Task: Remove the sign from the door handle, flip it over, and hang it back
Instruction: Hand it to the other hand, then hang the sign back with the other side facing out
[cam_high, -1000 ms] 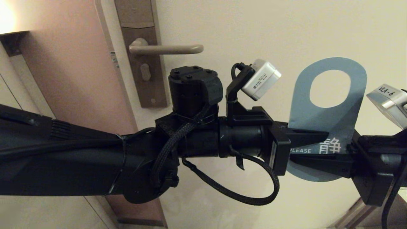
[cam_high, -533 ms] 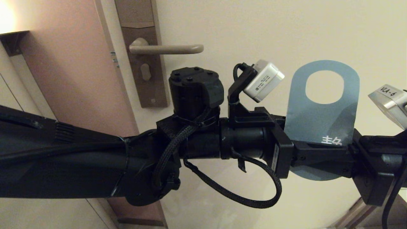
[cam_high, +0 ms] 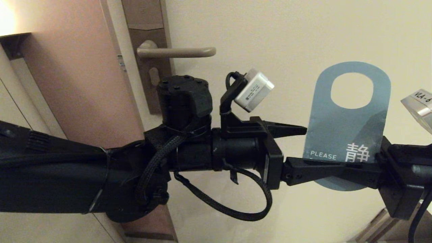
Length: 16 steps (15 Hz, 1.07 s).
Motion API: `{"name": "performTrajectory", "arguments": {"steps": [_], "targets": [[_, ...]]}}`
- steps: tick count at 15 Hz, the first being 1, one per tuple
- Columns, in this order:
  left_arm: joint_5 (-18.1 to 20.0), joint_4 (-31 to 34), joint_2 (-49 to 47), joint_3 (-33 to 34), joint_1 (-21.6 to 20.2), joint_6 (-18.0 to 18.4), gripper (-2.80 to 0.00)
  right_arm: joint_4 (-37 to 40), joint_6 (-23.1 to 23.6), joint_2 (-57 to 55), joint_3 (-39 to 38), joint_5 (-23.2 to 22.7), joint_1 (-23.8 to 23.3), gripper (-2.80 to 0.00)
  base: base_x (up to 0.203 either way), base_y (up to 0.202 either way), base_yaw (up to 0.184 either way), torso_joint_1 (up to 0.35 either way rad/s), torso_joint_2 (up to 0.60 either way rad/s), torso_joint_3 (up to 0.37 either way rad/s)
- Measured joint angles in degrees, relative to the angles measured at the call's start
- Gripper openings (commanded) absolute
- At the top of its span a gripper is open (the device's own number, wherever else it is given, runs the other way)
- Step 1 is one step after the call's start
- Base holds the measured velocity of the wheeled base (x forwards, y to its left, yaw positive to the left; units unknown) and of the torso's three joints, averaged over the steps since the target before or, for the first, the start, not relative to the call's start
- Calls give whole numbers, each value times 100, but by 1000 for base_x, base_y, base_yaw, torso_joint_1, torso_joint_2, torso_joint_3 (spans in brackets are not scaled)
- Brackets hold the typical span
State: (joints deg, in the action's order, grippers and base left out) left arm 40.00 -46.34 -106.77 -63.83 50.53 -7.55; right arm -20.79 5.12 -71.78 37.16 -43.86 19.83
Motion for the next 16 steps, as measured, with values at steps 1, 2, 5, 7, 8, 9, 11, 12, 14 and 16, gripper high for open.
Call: {"name": "performTrajectory", "arguments": {"steps": [1, 2, 5, 7, 8, 9, 11, 12, 14, 16], "targets": [[-1, -2, 118, 156, -79, 12, 0, -82, 0, 12, -38, 98, 0, -280, 0, 0, 0, 0, 0, 0], [-4, -3, 244, 313, -158, 38, 0, -106, -3, 32, -65, 201, 0, -280, 0, 0, 0, 0, 0, 0], [-10, -5, 665, 736, -340, 90, 0, -117, -8, 118, -116, 485, 0, -280, 0, 0, 0, 0, 0, 0], [-9, -2, 966, 1017, -456, 93, 0, -116, -8, 206, -163, 666, 0, -280, 0, 0, 0, 0, 0, 0], [-12, 0, 1123, 1173, -508, 91, 0, -116, -6, 266, -202, 742, 1, -280, 0, 0, 0, 0, 0, 0], [-12, -2, 1276, 1333, -546, 90, 0, -117, -13, 333, -263, 829, 1, -280, 0, 0, 0, 0, 0, 0], [-12, -7, 1595, 1707, -578, 113, -280, -114, -17, 501, -416, 1034, 0, -280, 0, 0, 0, 0, 0, 0], [-13, -7, 1735, 1881, -580, 163, -280, -114, -17, 585, -493, 1115, 1, -280, 0, 0, 0, 0, 0, 0], [-21, 6, 2030, 2150, -596, 195, -280, -111, -17, 758, -626, 1325, 1, -280, 0, 0, 0, 0, 0, 0], [-64, 23, 2320, 2398, -692, 212, -280, -120, -17, 887, -711, 1590, 0, -280, 0, 0, 0, 0, 0, 0]]}}
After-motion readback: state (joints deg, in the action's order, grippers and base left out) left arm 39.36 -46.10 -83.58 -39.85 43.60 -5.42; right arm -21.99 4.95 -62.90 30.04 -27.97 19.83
